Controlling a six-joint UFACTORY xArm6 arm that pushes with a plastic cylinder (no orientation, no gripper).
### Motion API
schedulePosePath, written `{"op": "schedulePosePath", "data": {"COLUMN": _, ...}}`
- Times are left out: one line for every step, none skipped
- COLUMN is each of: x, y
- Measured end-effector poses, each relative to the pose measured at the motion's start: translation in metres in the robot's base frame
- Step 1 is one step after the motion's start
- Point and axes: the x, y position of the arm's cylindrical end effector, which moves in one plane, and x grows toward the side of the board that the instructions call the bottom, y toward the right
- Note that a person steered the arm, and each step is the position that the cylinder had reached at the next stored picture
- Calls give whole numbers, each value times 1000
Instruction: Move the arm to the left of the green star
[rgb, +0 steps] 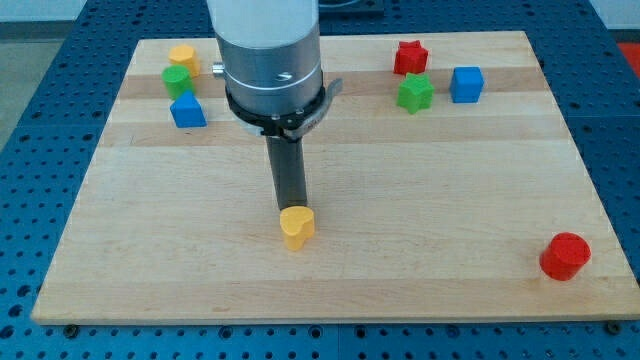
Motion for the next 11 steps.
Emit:
{"op": "schedulePosePath", "data": {"x": 0, "y": -12}}
{"op": "schedulePosePath", "data": {"x": 8, "y": -20}}
{"op": "schedulePosePath", "data": {"x": 22, "y": 8}}
{"op": "schedulePosePath", "data": {"x": 29, "y": 43}}
{"op": "schedulePosePath", "data": {"x": 32, "y": 55}}
{"op": "schedulePosePath", "data": {"x": 27, "y": 55}}
{"op": "schedulePosePath", "data": {"x": 17, "y": 64}}
{"op": "schedulePosePath", "data": {"x": -1, "y": 70}}
{"op": "schedulePosePath", "data": {"x": -42, "y": 70}}
{"op": "schedulePosePath", "data": {"x": -77, "y": 70}}
{"op": "schedulePosePath", "data": {"x": -107, "y": 70}}
